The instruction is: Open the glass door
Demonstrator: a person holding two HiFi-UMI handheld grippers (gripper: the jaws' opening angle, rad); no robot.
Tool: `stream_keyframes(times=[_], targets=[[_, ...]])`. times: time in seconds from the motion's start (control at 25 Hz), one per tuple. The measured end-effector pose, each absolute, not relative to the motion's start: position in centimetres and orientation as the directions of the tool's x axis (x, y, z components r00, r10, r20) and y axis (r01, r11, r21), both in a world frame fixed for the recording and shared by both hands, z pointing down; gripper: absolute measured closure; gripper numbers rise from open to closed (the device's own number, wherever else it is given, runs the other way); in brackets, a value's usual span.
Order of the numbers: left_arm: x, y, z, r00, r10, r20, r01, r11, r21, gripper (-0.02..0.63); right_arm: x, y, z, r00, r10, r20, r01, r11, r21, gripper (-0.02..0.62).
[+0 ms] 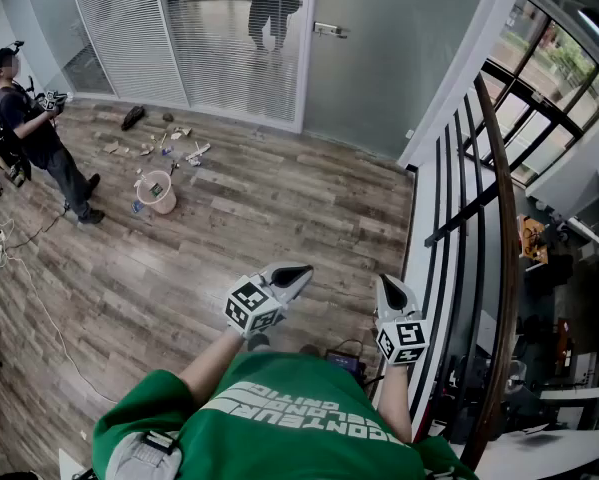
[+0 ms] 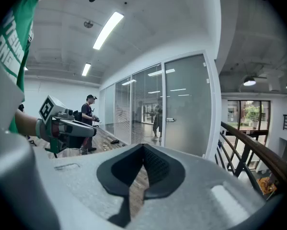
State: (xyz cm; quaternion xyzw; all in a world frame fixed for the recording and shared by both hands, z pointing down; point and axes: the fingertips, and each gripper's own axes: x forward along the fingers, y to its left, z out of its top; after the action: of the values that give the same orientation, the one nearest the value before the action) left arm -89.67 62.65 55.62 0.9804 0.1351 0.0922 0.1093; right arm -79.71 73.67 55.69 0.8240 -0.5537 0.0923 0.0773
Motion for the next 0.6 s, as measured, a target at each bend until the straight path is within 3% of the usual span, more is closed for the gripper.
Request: stream_keyframes(times=[0.6], targets=[[-89.4, 63.36, 55.57, 0.947, 0.281, 0.158, 0.24, -0.942, 0.236, 0.59, -79.38, 74.32, 55.82, 0.365, -0.9, 0.237, -0.929, -0.37, 0.022, 0.603]])
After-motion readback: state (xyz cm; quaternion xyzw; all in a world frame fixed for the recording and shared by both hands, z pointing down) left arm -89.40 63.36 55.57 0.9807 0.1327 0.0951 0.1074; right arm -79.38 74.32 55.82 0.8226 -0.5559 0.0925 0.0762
